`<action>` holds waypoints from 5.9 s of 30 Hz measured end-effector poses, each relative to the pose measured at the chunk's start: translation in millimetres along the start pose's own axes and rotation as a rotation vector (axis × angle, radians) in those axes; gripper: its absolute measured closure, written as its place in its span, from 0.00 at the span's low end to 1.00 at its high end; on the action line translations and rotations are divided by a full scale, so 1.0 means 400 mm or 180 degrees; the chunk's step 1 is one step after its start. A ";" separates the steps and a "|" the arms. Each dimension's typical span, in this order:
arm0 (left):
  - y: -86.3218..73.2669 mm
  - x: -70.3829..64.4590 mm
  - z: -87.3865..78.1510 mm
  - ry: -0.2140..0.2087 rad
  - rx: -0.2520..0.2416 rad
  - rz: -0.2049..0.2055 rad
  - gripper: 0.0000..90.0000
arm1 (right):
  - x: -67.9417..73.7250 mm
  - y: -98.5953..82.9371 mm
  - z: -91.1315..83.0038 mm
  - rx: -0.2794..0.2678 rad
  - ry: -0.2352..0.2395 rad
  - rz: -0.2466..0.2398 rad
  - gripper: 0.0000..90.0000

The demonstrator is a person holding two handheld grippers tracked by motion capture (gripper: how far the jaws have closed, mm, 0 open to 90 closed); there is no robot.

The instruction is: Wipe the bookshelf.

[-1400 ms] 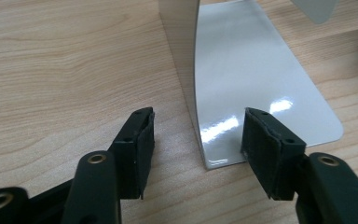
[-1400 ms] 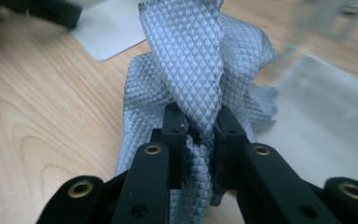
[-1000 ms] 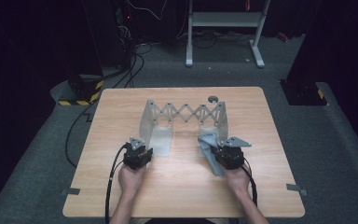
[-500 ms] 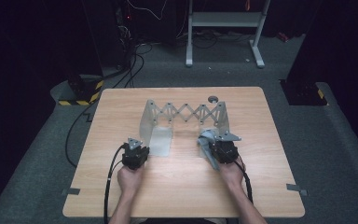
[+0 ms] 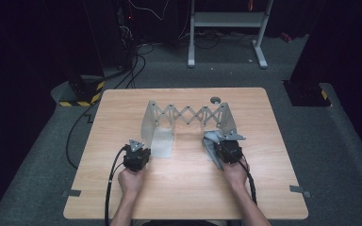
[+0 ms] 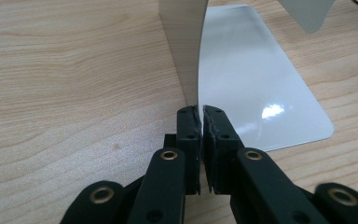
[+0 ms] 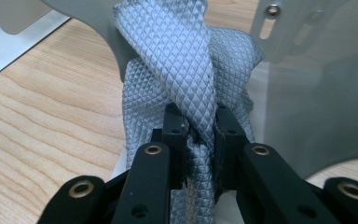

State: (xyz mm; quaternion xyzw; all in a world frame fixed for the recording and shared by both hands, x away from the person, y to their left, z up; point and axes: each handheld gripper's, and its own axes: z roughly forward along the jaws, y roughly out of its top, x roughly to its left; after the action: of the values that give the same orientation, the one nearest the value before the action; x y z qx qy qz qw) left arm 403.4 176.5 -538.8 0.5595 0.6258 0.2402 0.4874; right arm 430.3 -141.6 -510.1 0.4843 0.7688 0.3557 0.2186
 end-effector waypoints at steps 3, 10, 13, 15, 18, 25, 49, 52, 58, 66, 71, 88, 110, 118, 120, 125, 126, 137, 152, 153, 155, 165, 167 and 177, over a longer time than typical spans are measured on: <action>0.000 0.002 -0.002 -0.0003 0.0027 0.0025 0.95 | 0.007 0.003 0.008 -0.0040 0.0044 -0.0030 0.88; 0.000 0.002 -0.002 -0.0002 0.0025 0.0022 0.95 | 0.022 0.024 0.005 -0.0083 0.0174 -0.0013 0.88; 0.000 0.003 -0.003 -0.0014 0.0040 0.0029 0.95 | 0.028 0.041 -0.015 -0.0225 0.0240 -0.0026 0.88; 0.000 0.001 -0.002 -0.0022 0.0017 0.0003 0.95 | 0.029 0.053 -0.028 -0.0283 0.0277 -0.0011 0.88; 0.000 0.001 -0.002 -0.0028 0.0018 -0.0008 0.95 | 0.036 0.078 -0.055 -0.0408 0.0327 -0.0057 0.88; 0.000 0.003 -0.003 -0.0047 0.0041 0.0001 0.94 | 0.045 0.126 -0.103 -0.0633 0.0349 -0.0116 0.89; 0.002 0.005 -0.002 -0.0079 0.0052 -0.0033 0.94 | 0.065 0.072 0.058 0.0072 0.0179 -0.0163 0.89; 0.002 0.005 -0.002 -0.0081 0.0048 -0.0037 0.94 | 0.059 0.087 0.019 -0.0122 0.0269 -0.0102 0.89; 0.002 0.004 -0.002 -0.0088 0.0045 -0.0033 0.94 | 0.057 0.133 -0.062 -0.0458 0.0393 -0.0123 0.89; 0.001 0.004 -0.002 -0.0081 0.0052 -0.0019 0.94 | 0.073 0.169 -0.109 -0.0663 0.0434 -0.0202 0.89; 0.003 0.006 -0.001 -0.0099 0.0052 -0.0067 0.94 | 0.065 0.149 -0.065 -0.0489 0.0396 -0.0170 0.89; 0.002 0.008 -0.002 -0.0095 0.0072 0.0008 0.94 | 0.054 0.125 -0.017 -0.0265 0.0523 -0.0012 0.89; 0.004 0.010 -0.001 -0.0113 0.0059 -0.0034 0.94 | 0.063 0.122 0.021 -0.0113 0.0368 -0.0094 0.89; 0.004 0.010 -0.002 -0.0109 0.0070 -0.0019 0.94 | 0.046 0.096 0.082 0.0156 0.0422 0.0003 0.89; 0.004 0.010 -0.001 -0.0113 0.0062 -0.0030 0.94 | 0.043 0.092 0.090 0.0150 0.0467 0.0070 0.89; 0.004 0.010 -0.002 -0.0110 0.0072 -0.0013 0.94 | 0.039 0.103 0.063 0.0014 0.0506 0.0095 0.89; 0.003 0.009 -0.002 -0.0104 0.0071 -0.0002 0.94 | 0.038 0.109 0.051 -0.0032 0.0520 0.0108 0.89; 0.003 0.009 -0.002 -0.0109 0.0074 -0.0018 0.94 | 0.035 0.190 -0.039 -0.0436 0.0381 -0.0066 0.89; 0.003 0.009 -0.002 -0.0107 0.0073 -0.0021 0.94 | 0.040 0.218 -0.018 -0.0618 0.0213 0.0168 0.89; 0.003 0.009 -0.001 -0.0108 0.0064 -0.0033 0.94 | 0.040 0.214 -0.007 -0.0567 0.0204 0.0169 0.89; 0.003 0.009 -0.002 -0.0107 0.0073 -0.0020 0.94 | 0.041 0.207 0.016 -0.0474 0.0167 0.0165 0.89; 0.001 0.006 -0.002 -0.0119 0.0066 0.0023 0.93 | 0.027 0.140 0.128 0.0128 0.0113 0.0212 0.90; 0.001 0.005 -0.002 -0.0122 0.0059 0.0006 0.93 | 0.023 0.131 0.137 0.0173 0.0156 0.0254 0.90; 0.003 0.010 -0.003 -0.0144 0.0097 -0.0020 0.94 | 0.001 0.208 0.044 -0.0236 0.0261 0.0531 0.90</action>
State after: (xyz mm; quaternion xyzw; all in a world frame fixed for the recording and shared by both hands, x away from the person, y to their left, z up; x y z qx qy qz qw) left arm 403.4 180.8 -538.5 0.5702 0.6200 0.2165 0.4936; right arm 491.1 -112.4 -458.3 0.5233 0.7205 0.4204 0.1743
